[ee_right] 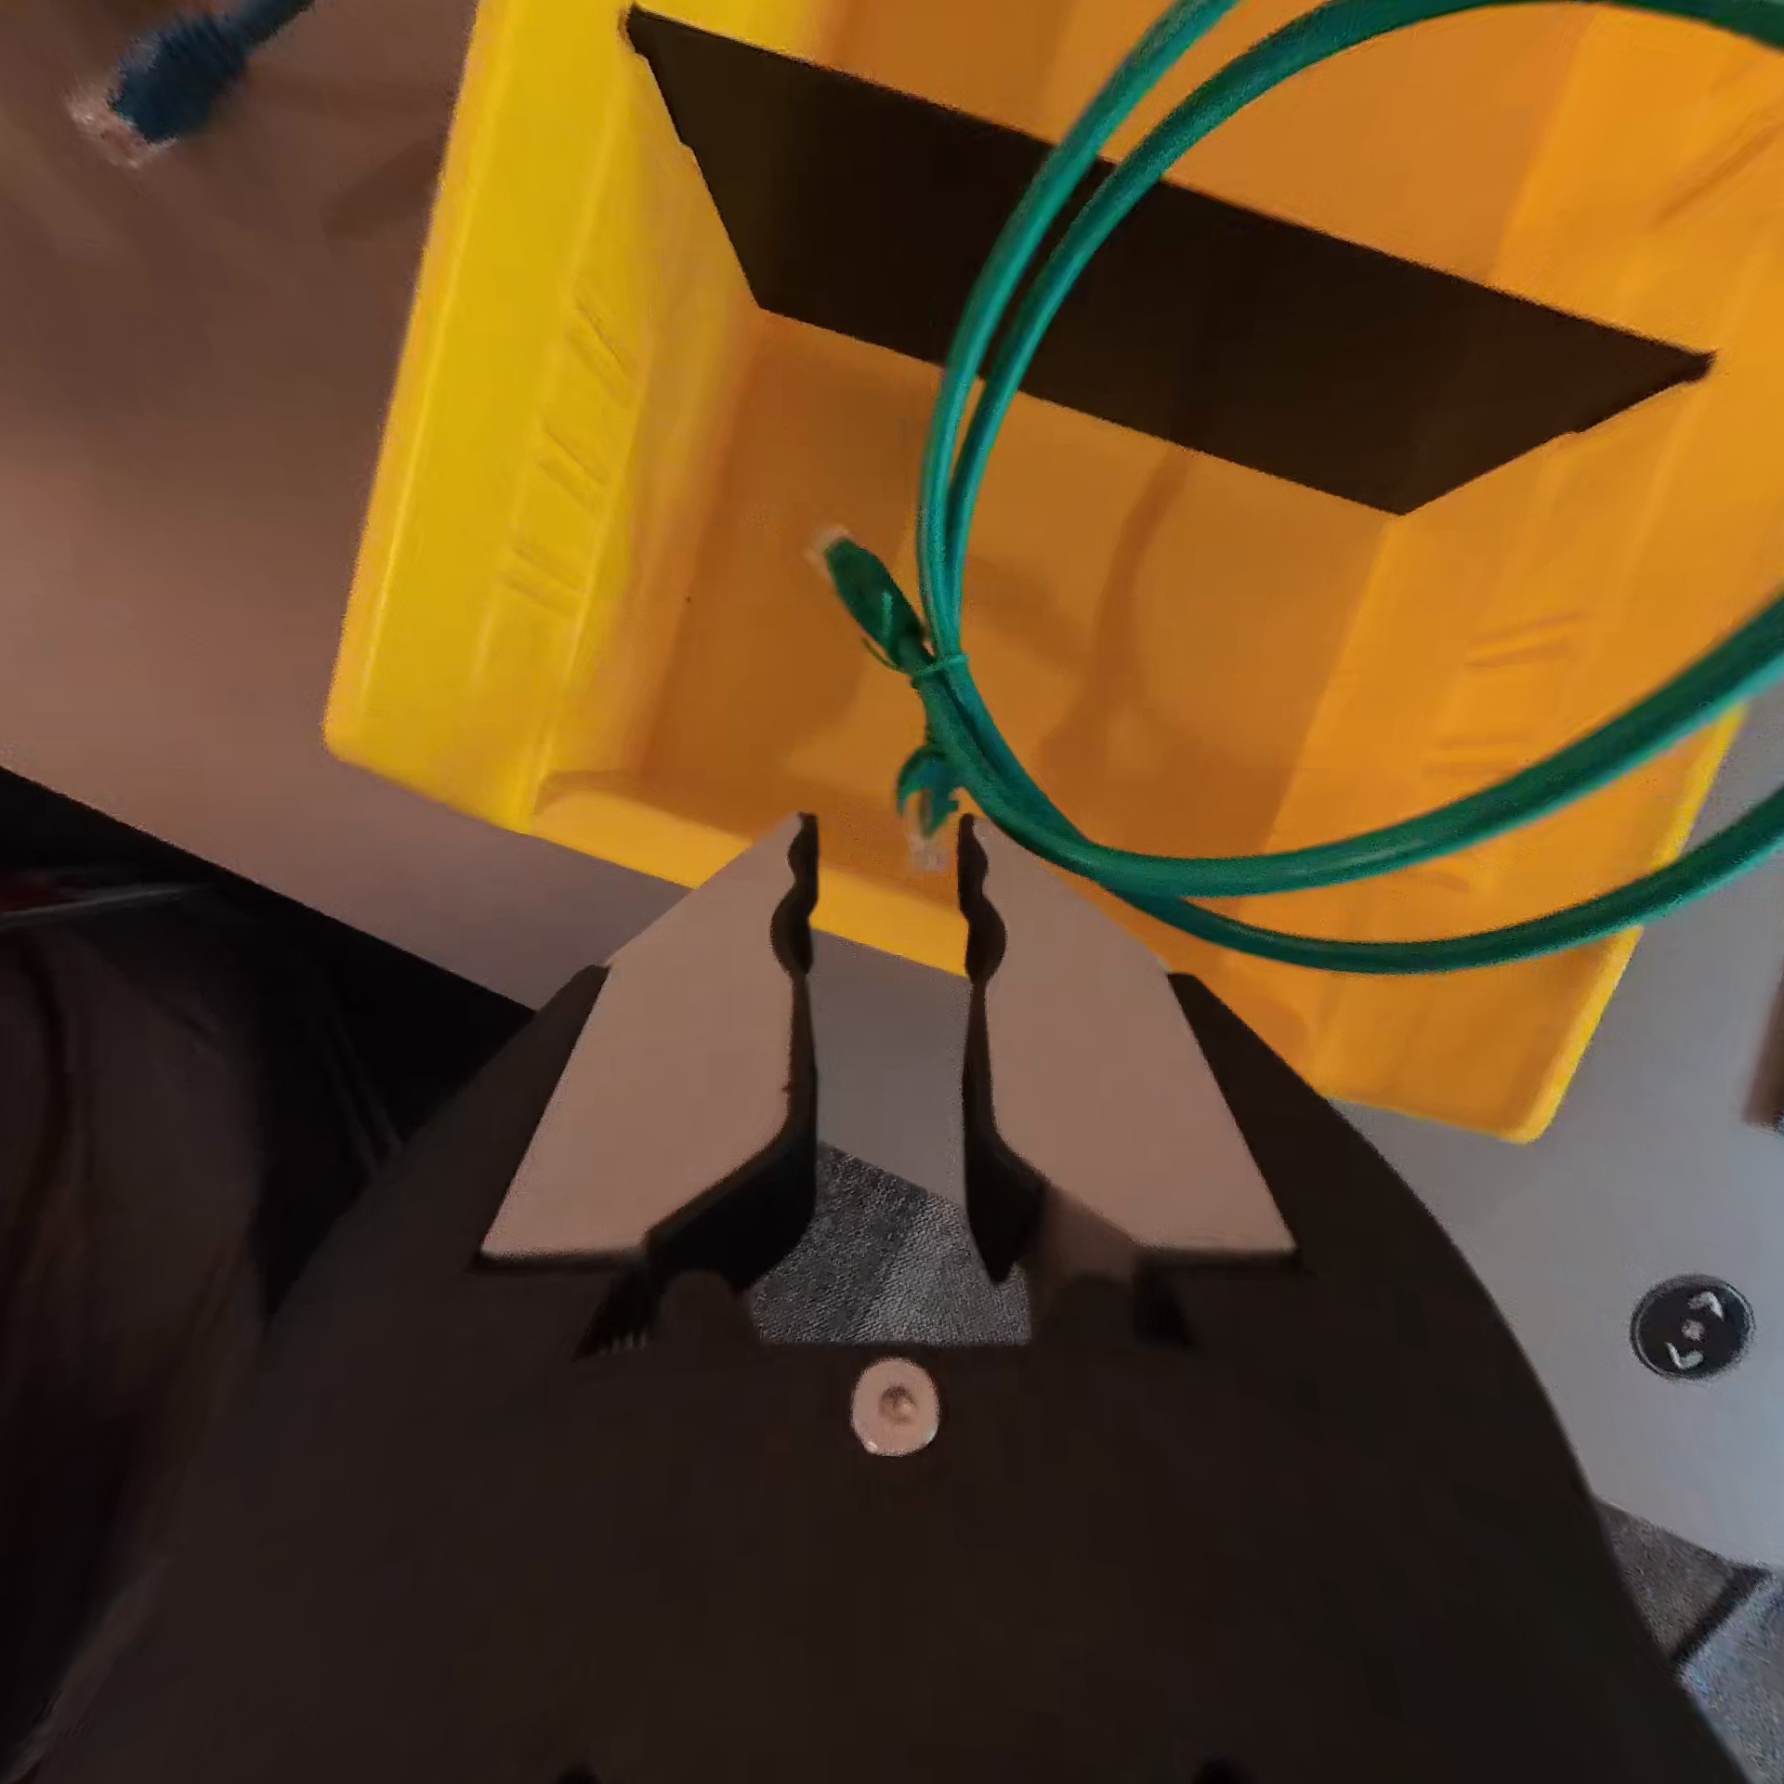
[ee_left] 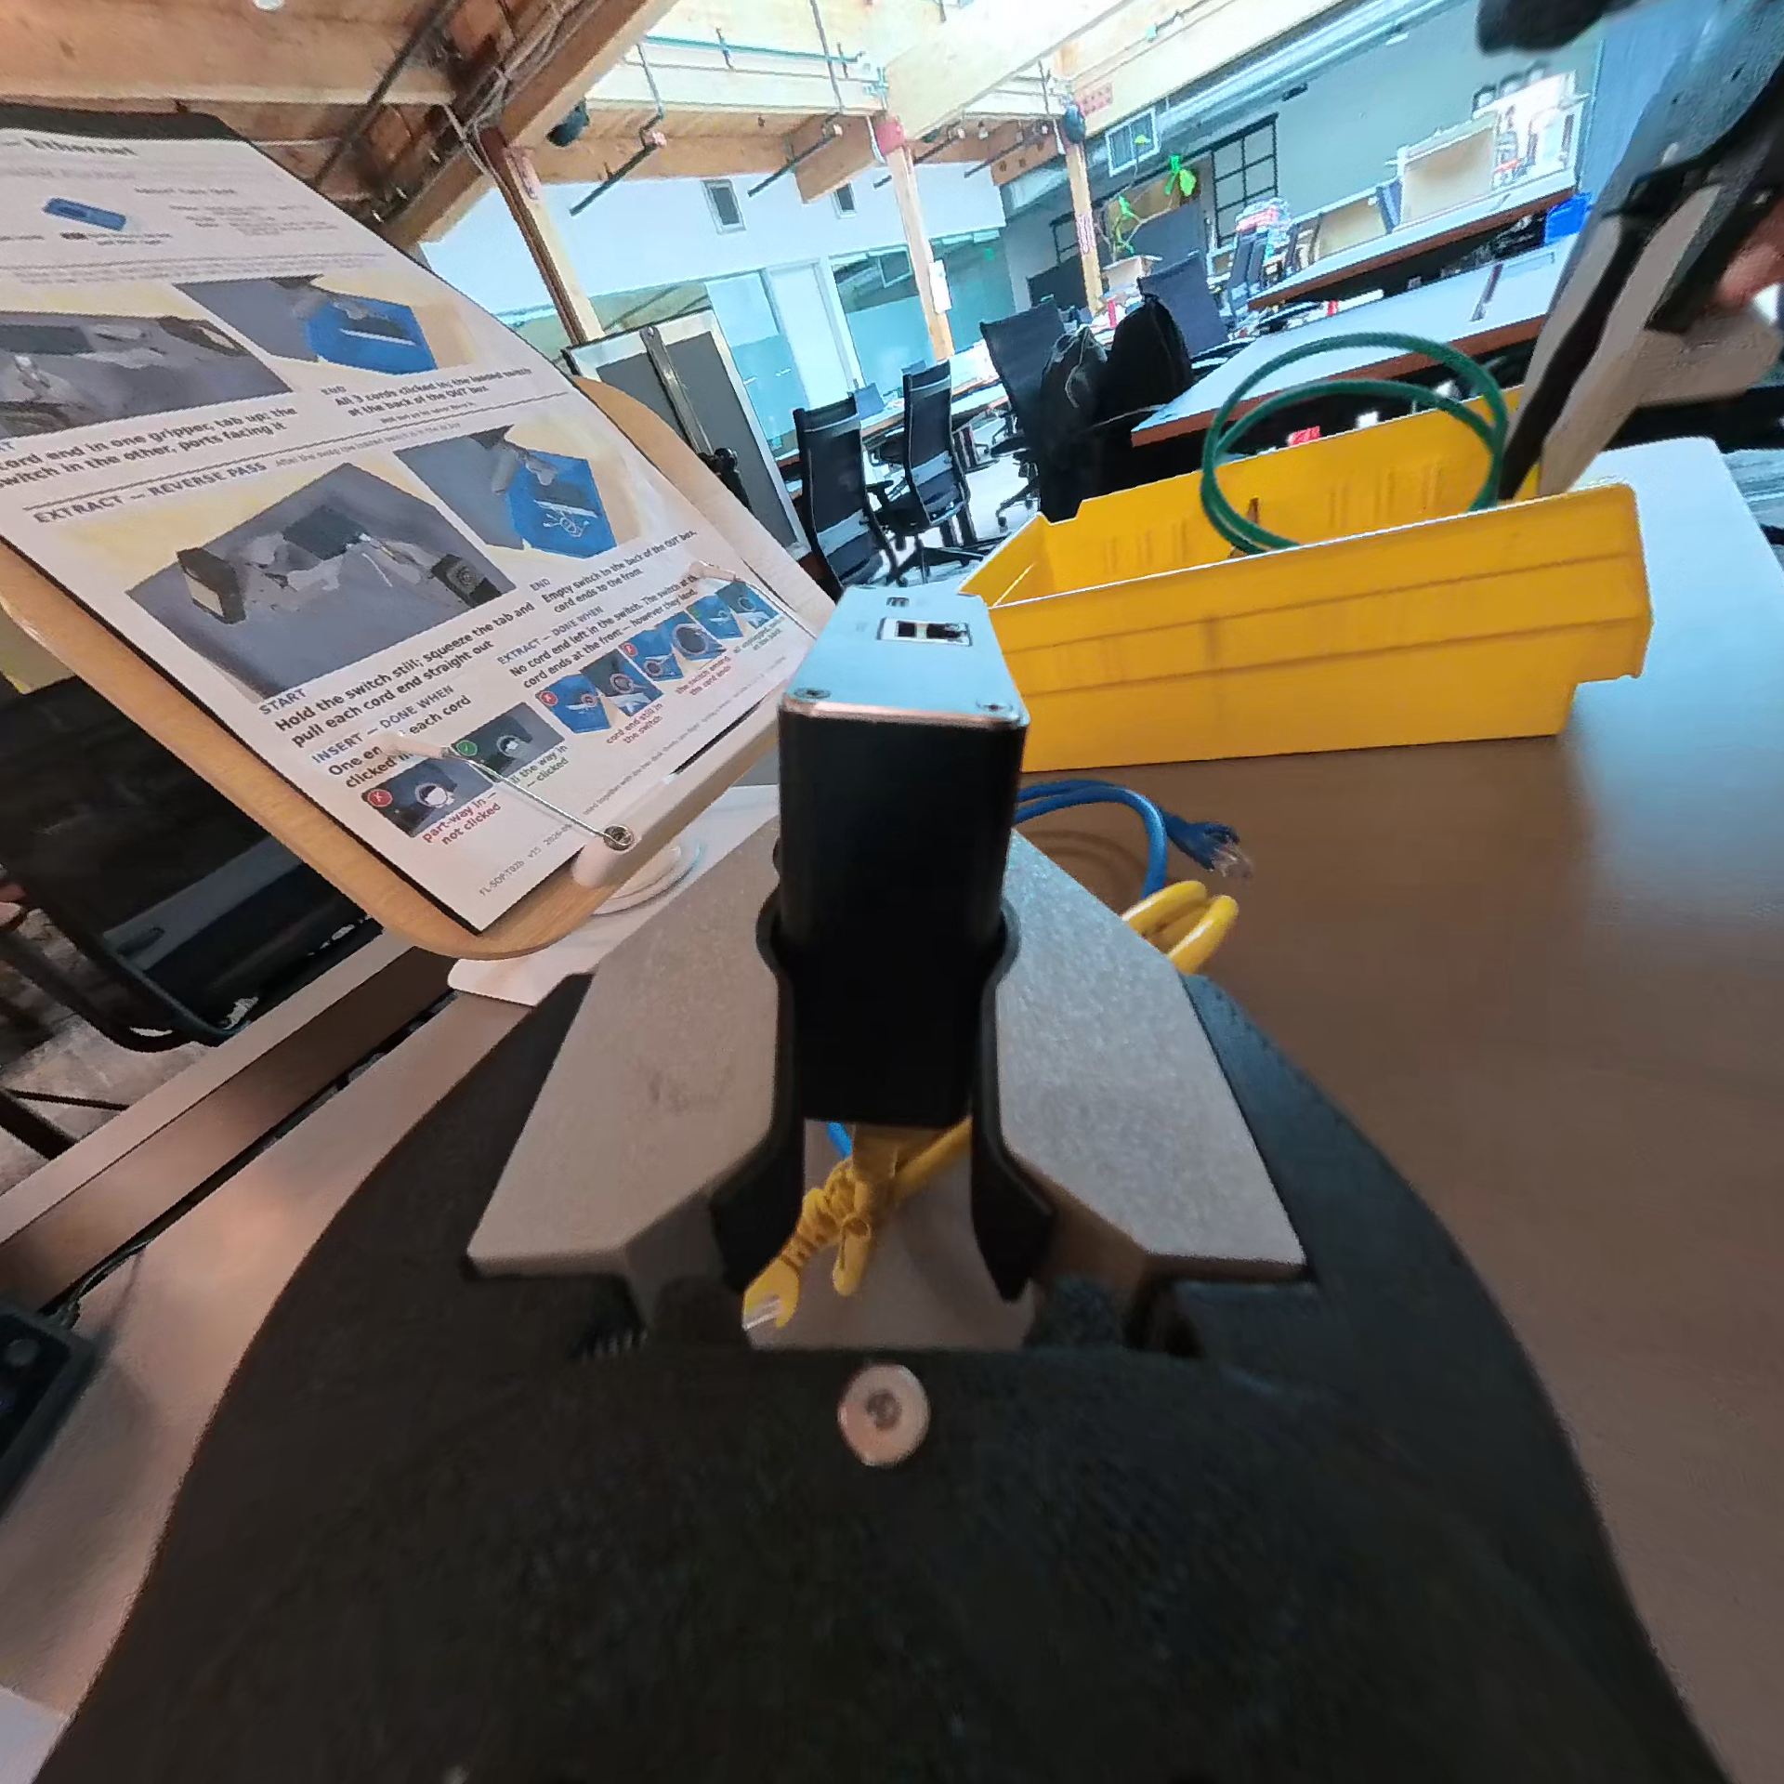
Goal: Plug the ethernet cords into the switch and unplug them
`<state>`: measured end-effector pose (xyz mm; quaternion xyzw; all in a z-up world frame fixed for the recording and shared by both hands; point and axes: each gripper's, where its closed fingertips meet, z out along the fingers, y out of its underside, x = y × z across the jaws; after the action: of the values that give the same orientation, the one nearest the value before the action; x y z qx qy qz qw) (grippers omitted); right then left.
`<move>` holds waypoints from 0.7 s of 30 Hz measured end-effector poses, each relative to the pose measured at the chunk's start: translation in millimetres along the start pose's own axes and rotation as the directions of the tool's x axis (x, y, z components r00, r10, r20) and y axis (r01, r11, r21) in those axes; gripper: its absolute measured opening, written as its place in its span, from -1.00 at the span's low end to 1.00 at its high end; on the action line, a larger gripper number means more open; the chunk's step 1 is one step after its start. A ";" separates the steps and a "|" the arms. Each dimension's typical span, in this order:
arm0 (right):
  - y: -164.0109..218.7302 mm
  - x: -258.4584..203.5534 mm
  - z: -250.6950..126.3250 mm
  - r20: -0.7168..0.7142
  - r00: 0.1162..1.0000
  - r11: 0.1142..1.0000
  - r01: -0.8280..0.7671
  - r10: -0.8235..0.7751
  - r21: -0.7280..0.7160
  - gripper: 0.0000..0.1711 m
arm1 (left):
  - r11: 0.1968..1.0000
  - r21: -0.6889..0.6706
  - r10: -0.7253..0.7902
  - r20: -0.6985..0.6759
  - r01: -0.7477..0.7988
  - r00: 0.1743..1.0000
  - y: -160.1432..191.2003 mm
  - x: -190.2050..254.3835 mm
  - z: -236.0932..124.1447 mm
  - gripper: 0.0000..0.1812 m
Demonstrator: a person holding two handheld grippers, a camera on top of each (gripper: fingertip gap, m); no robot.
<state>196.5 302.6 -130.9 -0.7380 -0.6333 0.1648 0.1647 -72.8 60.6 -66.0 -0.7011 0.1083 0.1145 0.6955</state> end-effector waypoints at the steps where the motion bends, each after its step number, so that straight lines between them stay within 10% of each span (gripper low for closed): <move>1: -5.9 0.7 -7.3 -0.043 0.999 1.000 0.009 -0.008 0.023 -0.65 | 1.000 0.002 0.000 -0.001 0.000 1.000 0.0 0.1 0.1 -0.64; 11: -104.8 -118.8 -56.6 -0.028 0.938 0.872 0.333 -0.346 0.359 -0.61 | 1.000 0.005 -0.015 0.006 0.015 1.000 0.1 -3.5 -0.2 -0.64; 21: -216.2 -267.1 67.6 0.165 0.748 0.627 0.390 -0.643 0.674 -0.52 | 0.998 0.023 -0.055 -0.021 0.056 0.998 -0.5 -6.5 -2.7 -0.64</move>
<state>-62.7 71.9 -84.2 -0.3781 -0.7544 0.4445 0.3004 -78.8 57.8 -63.5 -0.6967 0.0973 0.0867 0.7054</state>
